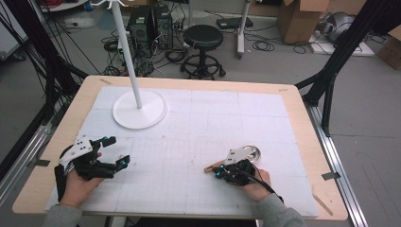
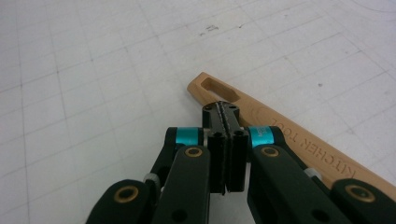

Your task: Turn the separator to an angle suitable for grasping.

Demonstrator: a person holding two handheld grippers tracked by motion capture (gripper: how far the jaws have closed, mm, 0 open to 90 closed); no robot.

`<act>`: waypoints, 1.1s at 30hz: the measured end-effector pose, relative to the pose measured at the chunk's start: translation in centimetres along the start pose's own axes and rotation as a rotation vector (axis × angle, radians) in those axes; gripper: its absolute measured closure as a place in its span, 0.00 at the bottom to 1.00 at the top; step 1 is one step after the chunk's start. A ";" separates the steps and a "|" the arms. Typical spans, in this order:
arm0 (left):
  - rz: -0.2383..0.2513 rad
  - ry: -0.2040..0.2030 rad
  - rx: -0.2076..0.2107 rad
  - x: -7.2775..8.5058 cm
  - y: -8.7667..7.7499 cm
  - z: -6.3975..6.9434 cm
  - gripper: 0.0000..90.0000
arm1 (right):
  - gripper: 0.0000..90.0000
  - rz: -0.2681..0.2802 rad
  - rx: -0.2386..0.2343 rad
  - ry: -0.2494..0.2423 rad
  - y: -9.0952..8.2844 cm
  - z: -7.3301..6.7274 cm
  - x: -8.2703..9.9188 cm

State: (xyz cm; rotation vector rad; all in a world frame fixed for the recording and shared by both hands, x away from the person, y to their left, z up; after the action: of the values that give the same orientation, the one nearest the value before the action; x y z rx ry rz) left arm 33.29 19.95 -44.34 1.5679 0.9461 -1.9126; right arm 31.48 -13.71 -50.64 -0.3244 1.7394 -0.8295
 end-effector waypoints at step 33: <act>0.000 0.006 -0.010 0.0 -0.2 -0.1 0.04 | 1.00 0.033 0.064 0.017 2.4 3.5 -2.9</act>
State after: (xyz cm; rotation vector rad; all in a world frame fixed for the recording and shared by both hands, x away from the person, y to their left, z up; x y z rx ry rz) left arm 33.22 20.14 -44.35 1.5690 0.9572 -1.9013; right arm 36.13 -11.49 -50.59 -0.2457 1.7256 -0.8644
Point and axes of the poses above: each handheld gripper's, and its own axes: y roughly forward along the jaws, x roughly out of its underside, z roughly to its right, the point moved 9 cm from there along y, roughly forward along the jaws, and after that the axes turned 8 degrees about -x, right-handed, at the moved point
